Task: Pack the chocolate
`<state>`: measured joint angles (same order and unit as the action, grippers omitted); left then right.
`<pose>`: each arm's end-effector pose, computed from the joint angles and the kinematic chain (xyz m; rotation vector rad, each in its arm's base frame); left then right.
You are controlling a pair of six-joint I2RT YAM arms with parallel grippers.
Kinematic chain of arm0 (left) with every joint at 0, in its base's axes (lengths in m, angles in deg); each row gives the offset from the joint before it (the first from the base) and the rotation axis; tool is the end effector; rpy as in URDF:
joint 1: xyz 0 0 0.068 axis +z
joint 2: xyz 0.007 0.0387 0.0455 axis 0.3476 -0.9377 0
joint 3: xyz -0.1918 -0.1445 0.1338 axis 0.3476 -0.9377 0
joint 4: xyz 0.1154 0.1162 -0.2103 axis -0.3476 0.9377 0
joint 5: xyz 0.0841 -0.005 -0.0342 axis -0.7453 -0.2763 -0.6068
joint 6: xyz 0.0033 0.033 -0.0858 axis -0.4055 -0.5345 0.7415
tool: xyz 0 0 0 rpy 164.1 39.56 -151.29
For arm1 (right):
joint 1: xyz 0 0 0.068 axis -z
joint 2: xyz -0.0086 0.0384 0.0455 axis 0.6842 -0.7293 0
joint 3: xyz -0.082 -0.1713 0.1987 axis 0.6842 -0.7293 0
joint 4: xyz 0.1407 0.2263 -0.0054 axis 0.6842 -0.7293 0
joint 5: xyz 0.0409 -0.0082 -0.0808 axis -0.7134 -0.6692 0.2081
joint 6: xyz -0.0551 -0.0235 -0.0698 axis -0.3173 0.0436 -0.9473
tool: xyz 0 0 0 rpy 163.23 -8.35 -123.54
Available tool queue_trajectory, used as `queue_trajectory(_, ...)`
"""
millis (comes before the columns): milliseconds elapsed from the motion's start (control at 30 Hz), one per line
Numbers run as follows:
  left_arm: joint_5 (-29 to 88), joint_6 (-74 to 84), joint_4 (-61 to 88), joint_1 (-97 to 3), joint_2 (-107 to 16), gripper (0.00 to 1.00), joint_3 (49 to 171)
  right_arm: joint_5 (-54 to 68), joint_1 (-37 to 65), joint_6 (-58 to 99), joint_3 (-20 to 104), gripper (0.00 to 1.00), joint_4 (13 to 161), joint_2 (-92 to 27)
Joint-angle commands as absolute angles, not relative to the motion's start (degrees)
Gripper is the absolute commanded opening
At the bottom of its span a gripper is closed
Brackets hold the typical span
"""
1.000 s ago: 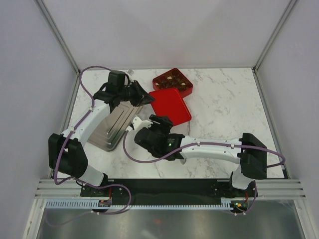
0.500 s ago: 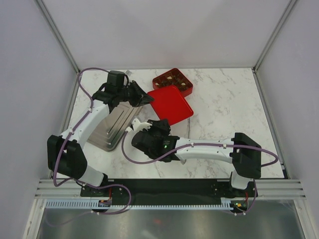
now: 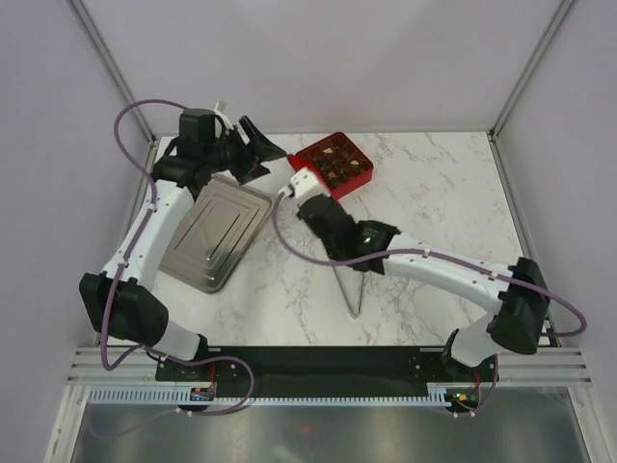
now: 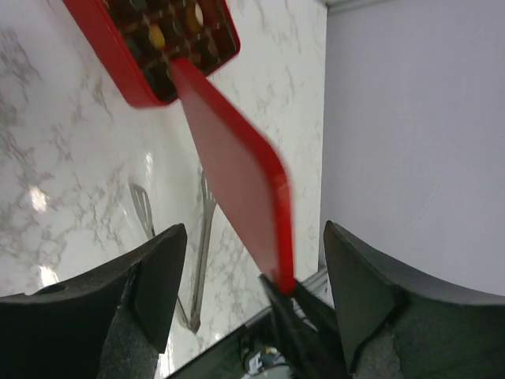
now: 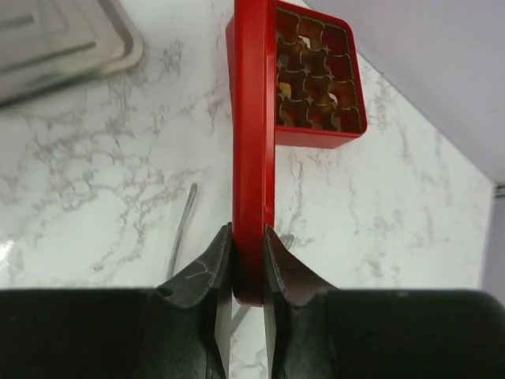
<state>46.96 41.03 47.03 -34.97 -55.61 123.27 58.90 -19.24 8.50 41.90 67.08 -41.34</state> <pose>0.3560 -0.1301 0.3579 -0.3726 2.2480 -1.0938 0.2299 0.3148 0.3017 -0.7320 1.8518 -0.2060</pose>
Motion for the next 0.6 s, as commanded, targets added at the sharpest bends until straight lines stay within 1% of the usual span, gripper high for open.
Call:
queue_trajectory(0,44.85,35.36,48.54,-29.93,-52.52,0.78,128.74,38.18,-9.24,16.47,43.01,0.00,71.42,-33.35)
queue_trajectory(33,44.33,34.84,48.72,-29.31,-52.25,0.79,129.00,32.22,-7.13,17.61,43.36,0.00,71.86,-32.39)
queue_trajectory(133,43.88,33.78,48.90,-27.55,-51.11,0.82,128.31,24.20,0.52,19.02,46.78,0.00,72.13,-33.60)
queue_trajectory(167,43.79,33.26,48.90,-27.46,-51.11,0.84,128.13,18.25,2.72,21.03,47.83,0.00,72.22,-34.39)
queue_trajectory(200,43.79,33.08,48.90,-27.37,-51.28,0.85,127.87,14.62,7.18,22.18,49.41,0.00,72.74,-35.27)
queue_trajectory(233,44.32,32.73,48.81,-27.37,-51.46,0.87,127.43,11.19,9.22,23.50,49.95,0.00,73.44,-36.76)
queue_trajectory(267,44.58,32.46,48.72,-27.46,-51.63,0.87,127.34,4.89,12.98,25.77,51.00,0.00,75.19,-37.64)
queue_trajectory(333,43.80,31.15,48.64,-27.46,-51.37,0.87,126.55,-0.33,15.91,27.81,52.49,0.00,76.78,-40.80)
queue_trajectory(367,43.10,31.05,47.42,-27.46,-50.85,0.87,125.85,-4.71,18.36,29.47,54.50,0.00,77.83,-42.12)
queue_trajectory(467,42.04,30.00,43.81,-27.46,-48.74,0.87,122.60,-12.20,22.93,32.73,58.55,0.00,80.90,-48.09)
queue_trajectory(500,41.95,29.82,41.89,-27.46,-48.65,0.87,122.07,-18.05,24.09,35.18,59.44,0.00,82.14,-51.33)
queue_trajectory(567,42.21,29.56,40.29,-27.46,-48.91,0.86,120.66,-22.75,26.80,37.82,62.24,0.00,85.12,-54.68)
